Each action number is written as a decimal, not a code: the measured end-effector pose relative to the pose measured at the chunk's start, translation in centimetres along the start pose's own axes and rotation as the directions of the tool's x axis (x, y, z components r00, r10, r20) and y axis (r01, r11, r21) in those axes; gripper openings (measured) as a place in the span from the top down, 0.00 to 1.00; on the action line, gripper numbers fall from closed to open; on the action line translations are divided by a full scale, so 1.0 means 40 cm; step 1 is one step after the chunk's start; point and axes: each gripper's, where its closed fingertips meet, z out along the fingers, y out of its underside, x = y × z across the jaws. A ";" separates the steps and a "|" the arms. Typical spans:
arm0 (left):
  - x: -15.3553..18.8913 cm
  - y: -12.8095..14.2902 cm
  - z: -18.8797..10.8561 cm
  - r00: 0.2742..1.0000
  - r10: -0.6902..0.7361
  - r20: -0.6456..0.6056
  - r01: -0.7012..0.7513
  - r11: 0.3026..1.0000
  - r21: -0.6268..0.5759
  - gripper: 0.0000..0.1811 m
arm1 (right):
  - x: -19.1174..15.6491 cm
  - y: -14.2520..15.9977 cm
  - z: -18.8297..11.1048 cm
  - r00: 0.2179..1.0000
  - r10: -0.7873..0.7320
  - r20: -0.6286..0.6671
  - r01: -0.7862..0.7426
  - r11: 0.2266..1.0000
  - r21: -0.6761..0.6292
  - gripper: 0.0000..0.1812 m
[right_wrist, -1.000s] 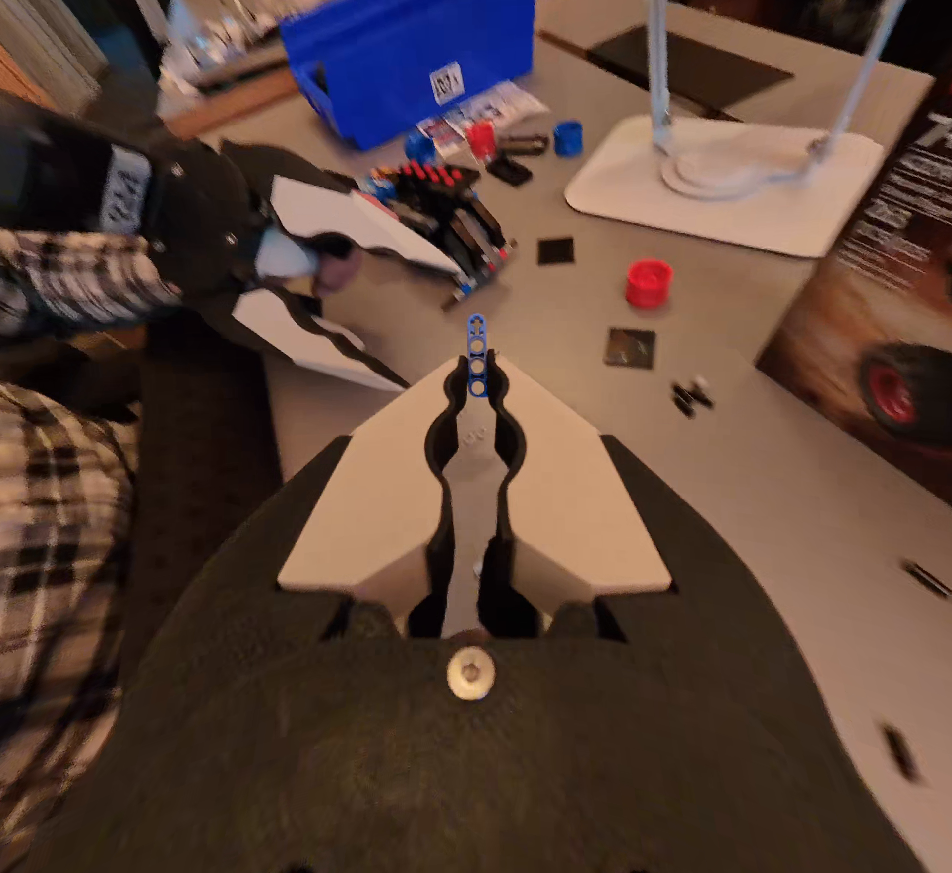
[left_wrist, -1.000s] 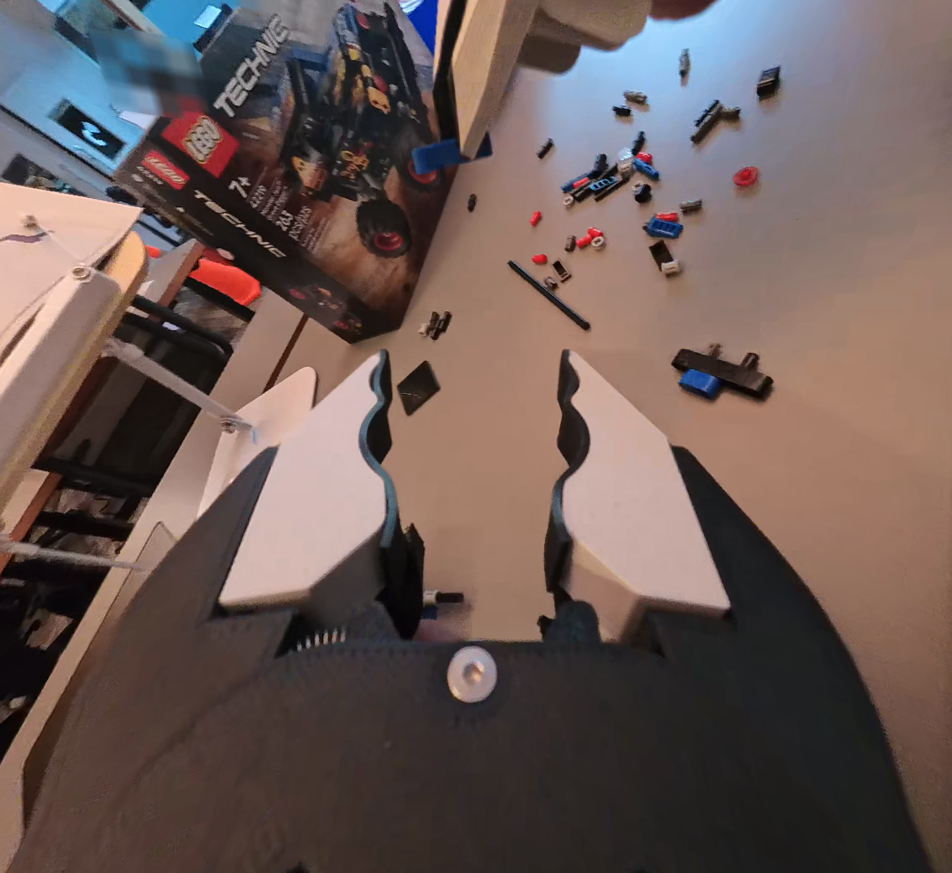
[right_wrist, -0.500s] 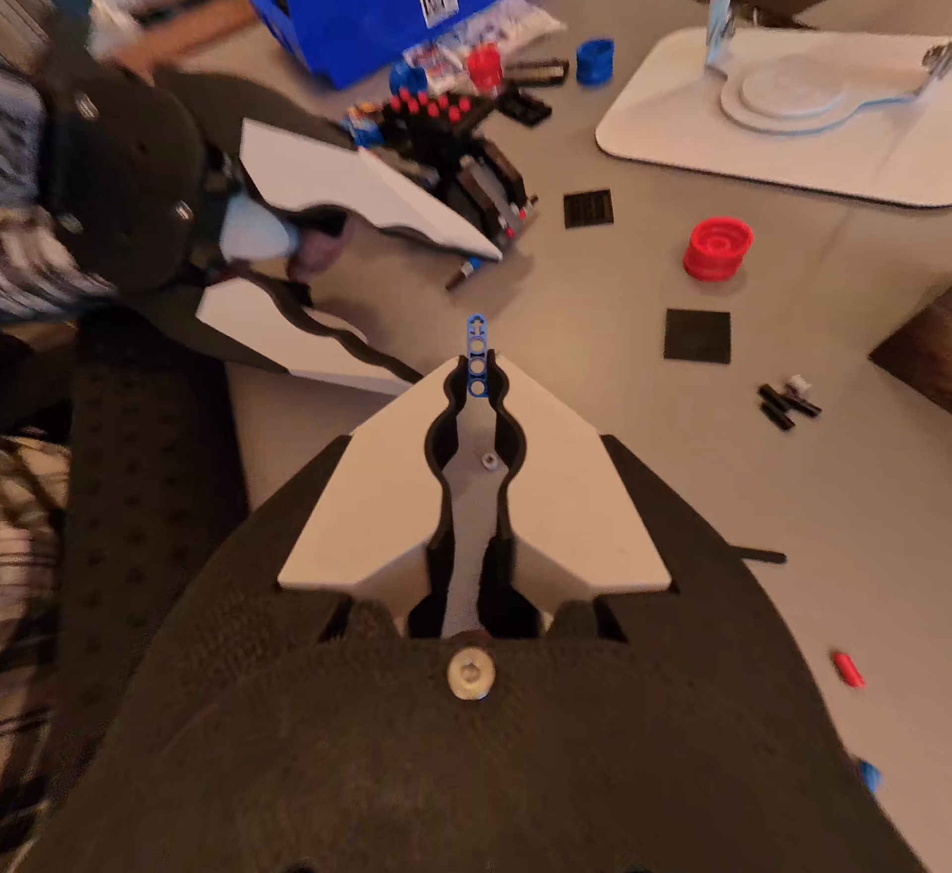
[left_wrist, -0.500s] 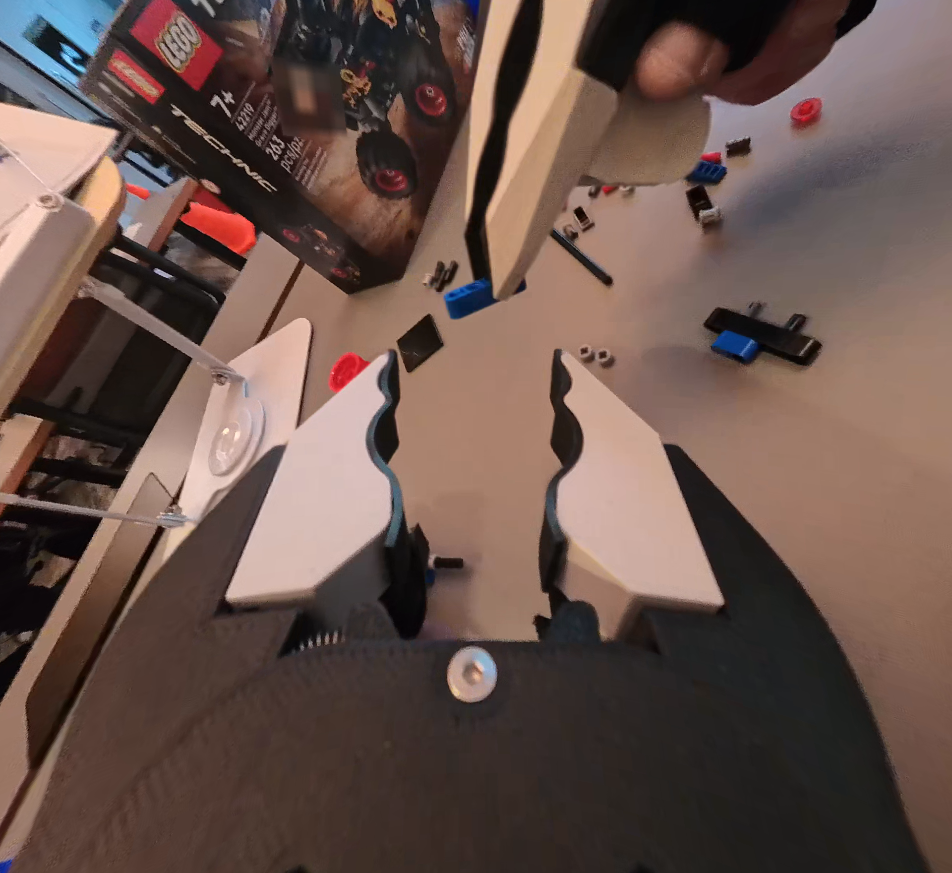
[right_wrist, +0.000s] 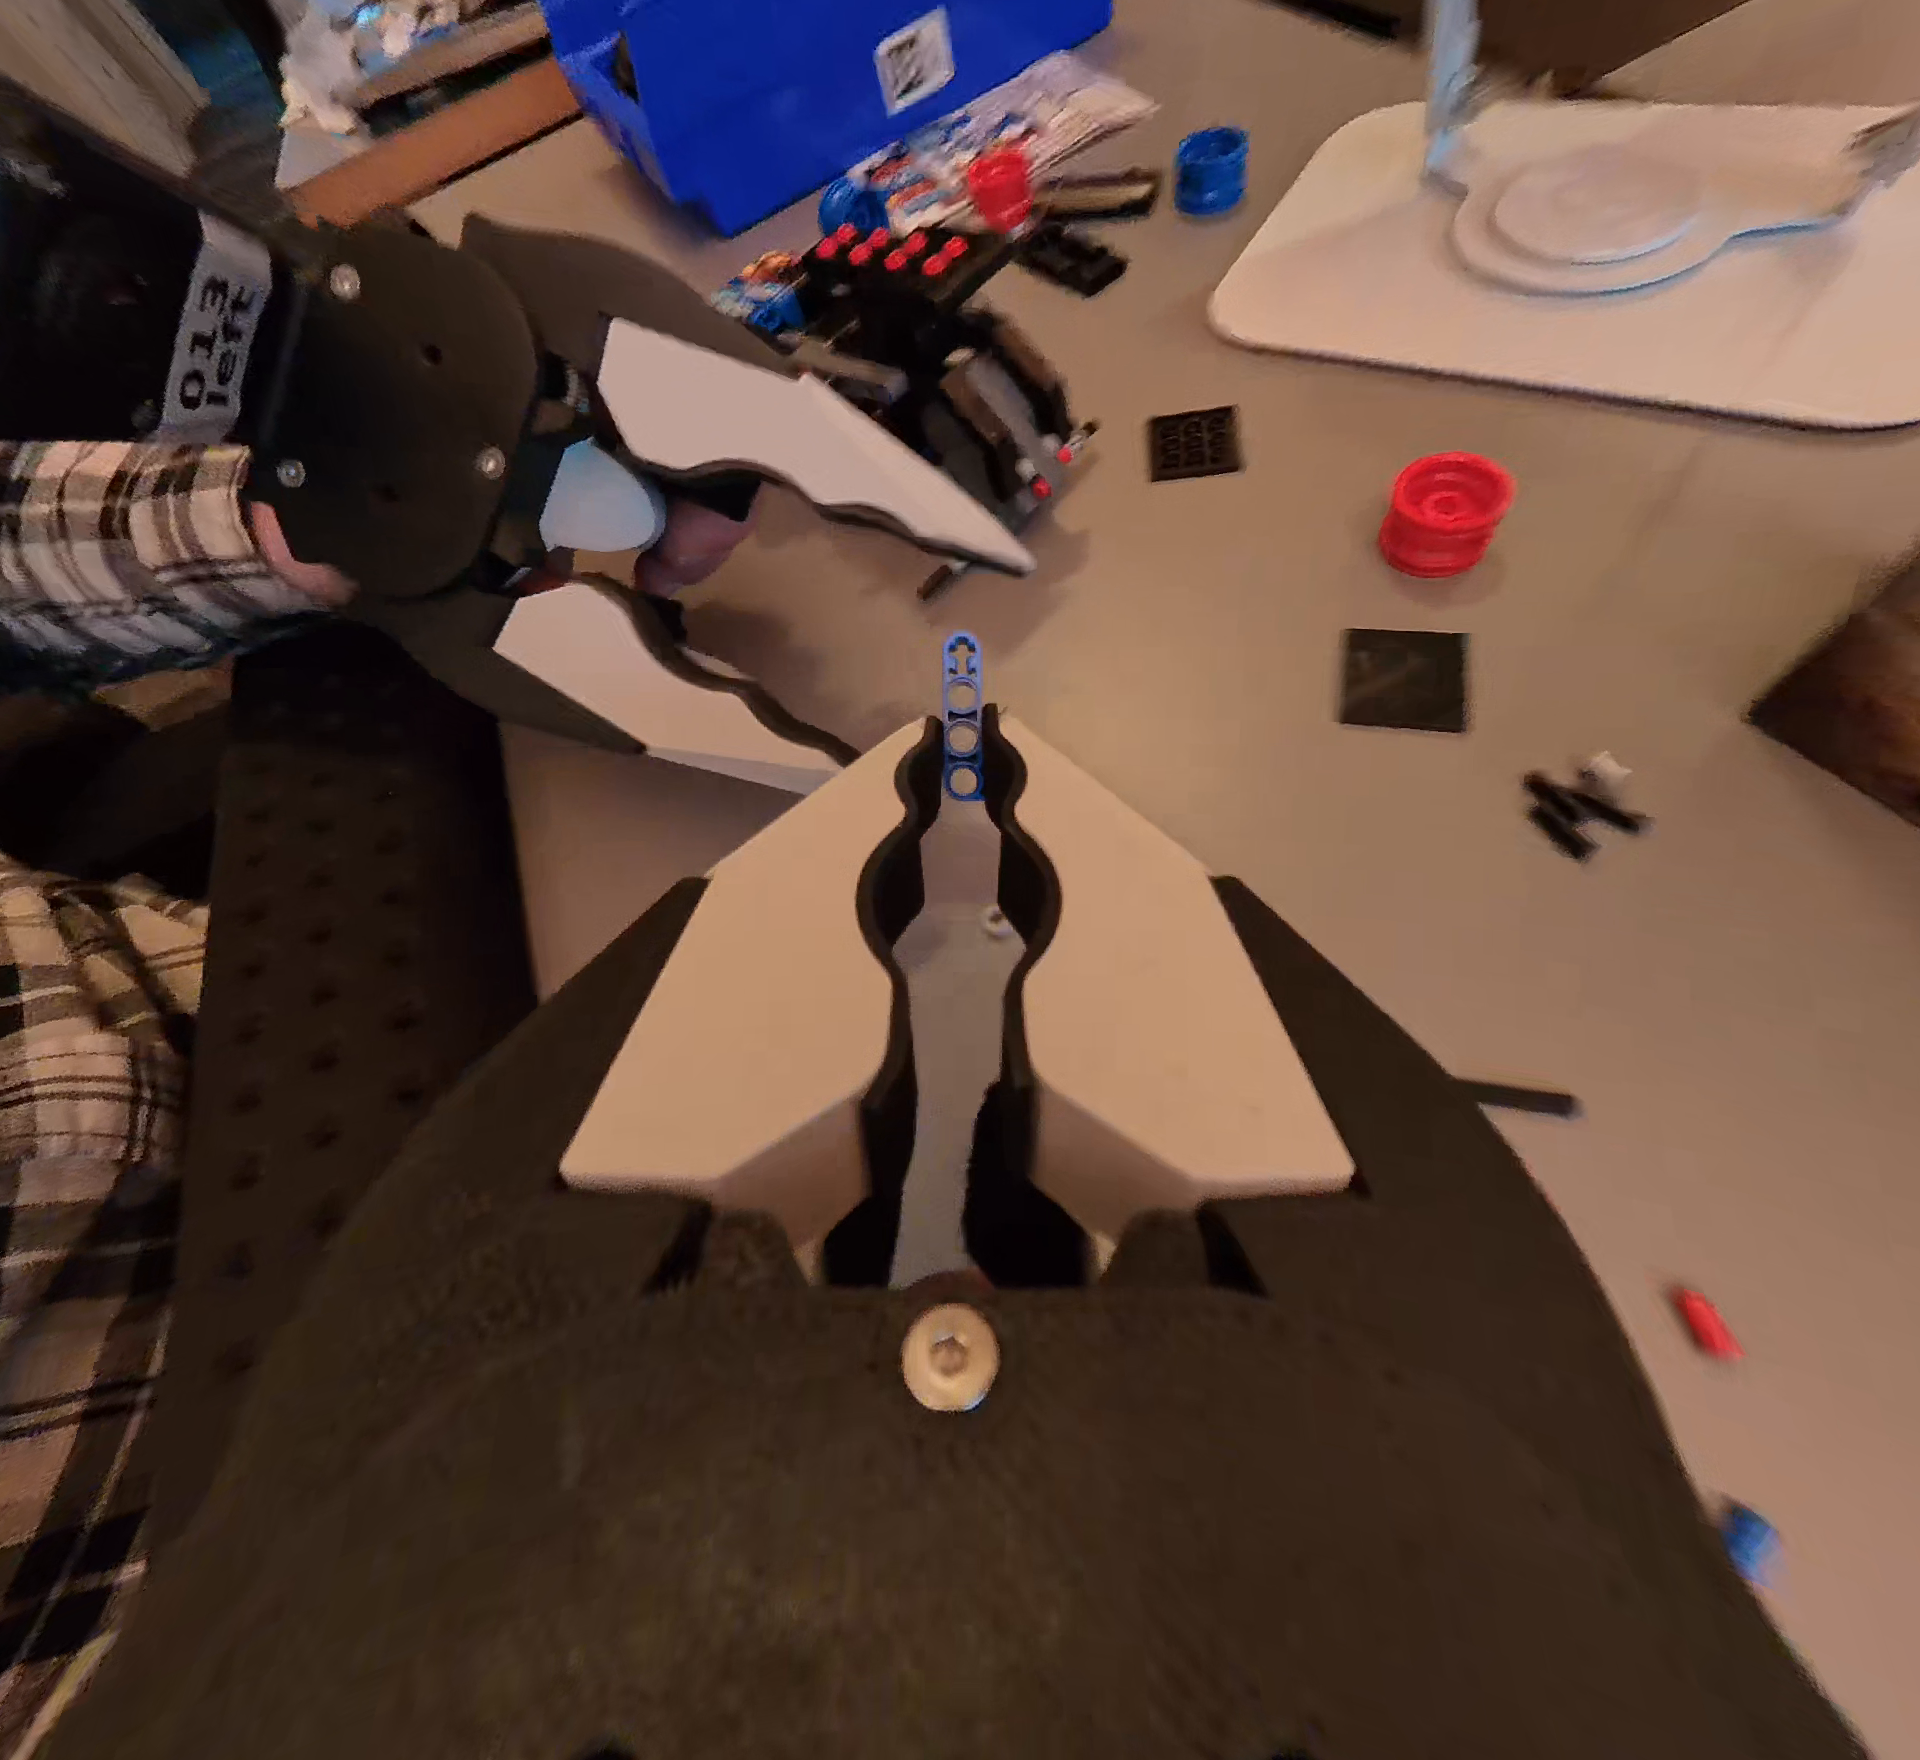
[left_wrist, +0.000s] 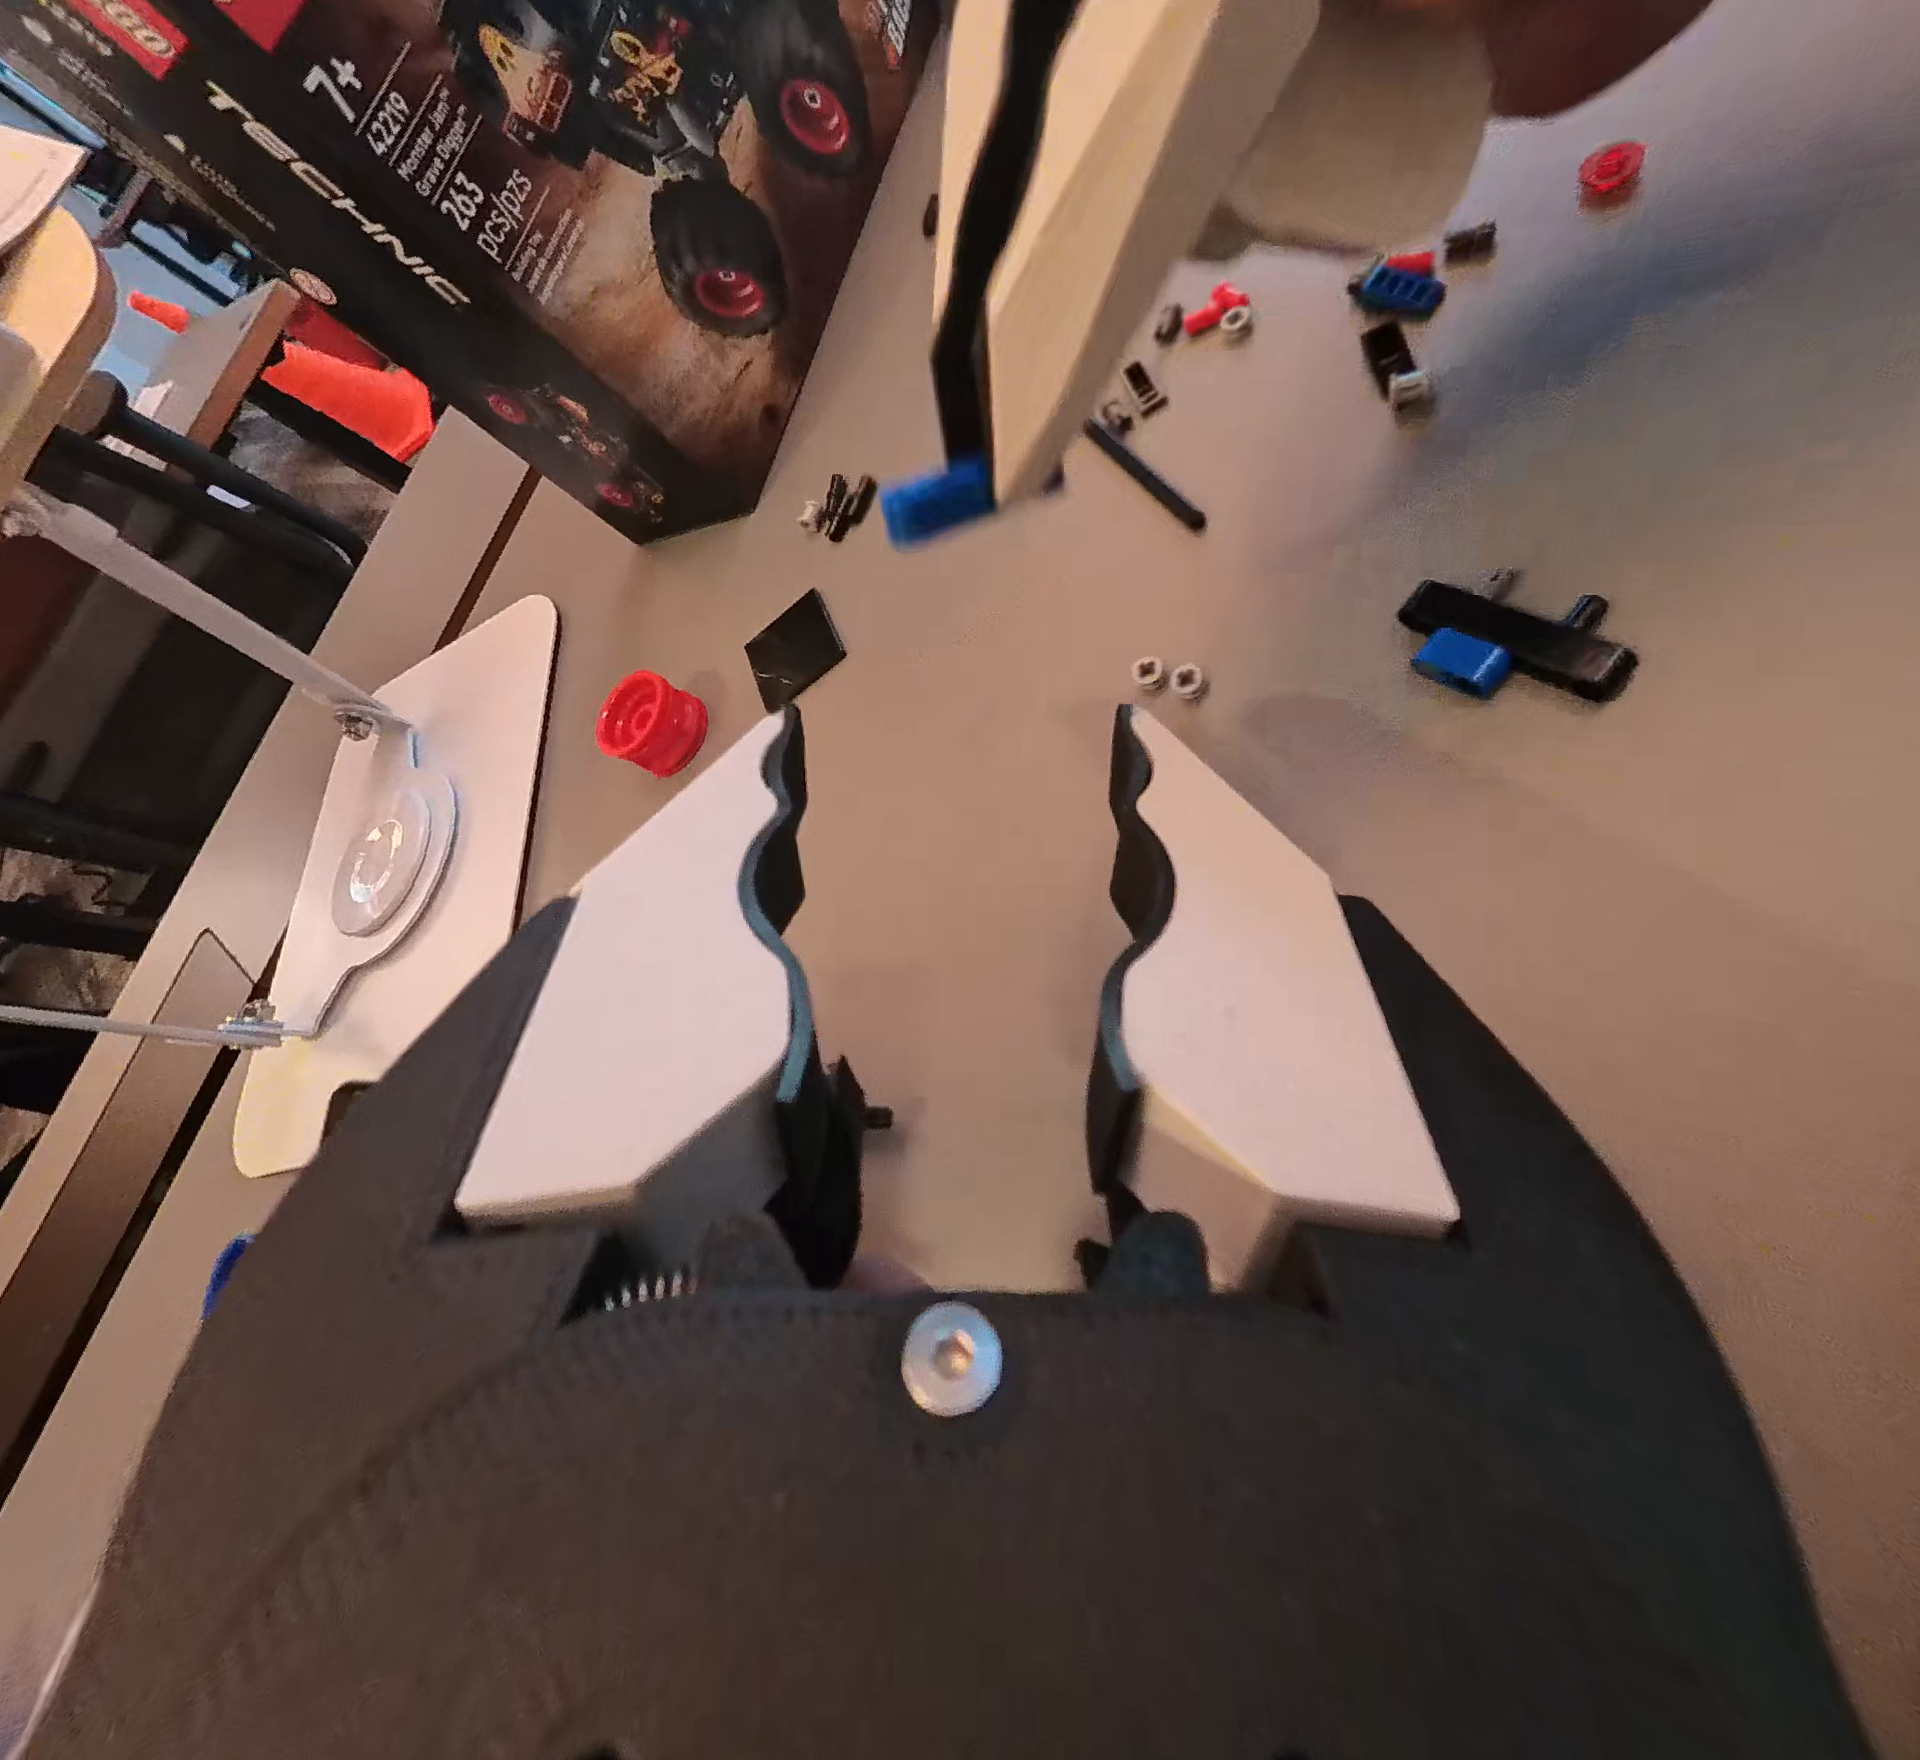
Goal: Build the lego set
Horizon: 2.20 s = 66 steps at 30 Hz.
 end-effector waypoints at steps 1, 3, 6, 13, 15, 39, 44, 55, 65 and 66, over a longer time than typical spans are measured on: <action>-0.001 0.001 0.000 1.000 -0.005 -0.003 0.005 1.000 0.000 0.69 | 0.016 -0.011 -0.026 1.000 0.009 -0.025 -0.009 0.999 0.035 0.97; 0.001 0.001 -0.002 1.000 -0.013 -0.014 0.013 1.000 0.001 0.72 | 0.049 -0.028 -0.086 0.997 0.059 -0.043 -0.054 0.992 0.112 0.97; 0.010 -0.004 -0.001 0.999 -0.004 -0.035 0.004 1.000 0.004 0.76 | 0.107 -0.020 -0.175 0.987 0.114 -0.115 -0.093 0.980 0.175 0.97; 0.061 -0.033 0.018 0.989 0.031 -0.147 -0.032 0.999 -0.004 0.81 | 0.197 0.048 -0.320 0.944 0.139 -0.298 -0.089 0.980 0.178 0.97; 0.071 -0.057 0.028 0.984 0.058 -0.169 -0.058 0.998 0.003 0.82 | 0.205 0.062 -0.338 0.938 0.152 -0.310 -0.096 0.977 0.188 0.97; 0.310 -0.291 0.282 0.799 0.337 -0.499 -0.314 0.940 0.132 0.90 | 0.287 0.205 -0.454 0.903 0.153 -0.402 -0.082 0.978 0.190 0.97; 0.348 -0.277 0.307 0.765 0.321 -0.558 -0.324 0.941 0.097 0.95 | 0.273 0.206 -0.444 0.910 0.123 -0.397 -0.060 0.984 0.167 0.97; 0.350 -0.280 0.317 0.786 0.279 -0.551 -0.272 0.957 0.098 0.99 | 0.260 0.193 -0.457 0.923 0.143 -0.357 -0.064 0.972 0.224 0.97; 0.229 -0.323 0.215 0.895 0.128 -0.428 -0.031 0.974 0.226 0.99 | 0.144 0.133 -0.406 0.988 0.117 -0.105 -0.083 0.955 0.286 0.97; 0.215 -0.333 0.193 0.900 0.099 -0.425 0.014 0.967 0.255 0.99 | 0.126 0.126 -0.398 0.992 0.096 -0.082 -0.069 0.957 0.282 0.97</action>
